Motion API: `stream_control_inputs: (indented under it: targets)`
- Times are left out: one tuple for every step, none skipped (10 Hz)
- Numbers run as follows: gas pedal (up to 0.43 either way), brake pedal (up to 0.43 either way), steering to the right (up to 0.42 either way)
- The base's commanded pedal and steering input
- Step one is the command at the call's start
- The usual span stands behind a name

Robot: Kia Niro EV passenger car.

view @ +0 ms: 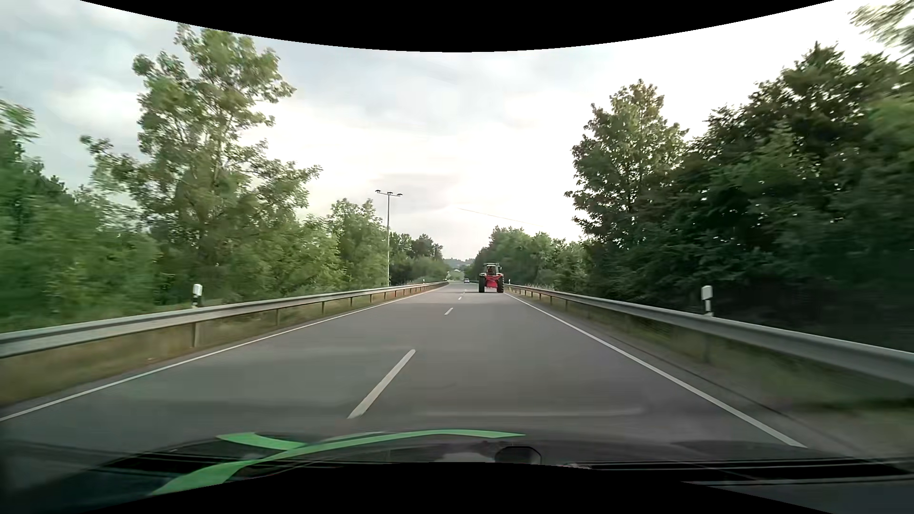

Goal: Follow the waypoints while adhering to traffic rules and regulations

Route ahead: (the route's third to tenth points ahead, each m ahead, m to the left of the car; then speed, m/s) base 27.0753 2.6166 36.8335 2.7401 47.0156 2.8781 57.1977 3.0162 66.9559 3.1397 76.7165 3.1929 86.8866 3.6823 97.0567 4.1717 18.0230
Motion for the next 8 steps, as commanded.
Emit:
stream_control_inputs:
  targets:
    - [0.0,0.268,0.0]
    - [0.0,0.268,0.0]
    - [0.0,0.268,0.0]
    - [0.0,0.262,0.0]
    - [0.0,0.256,0.0]
    - [0.0,0.244,0.0]
    - [0.0,0.244,0.0]
    - [0.0,0.244,0.0]
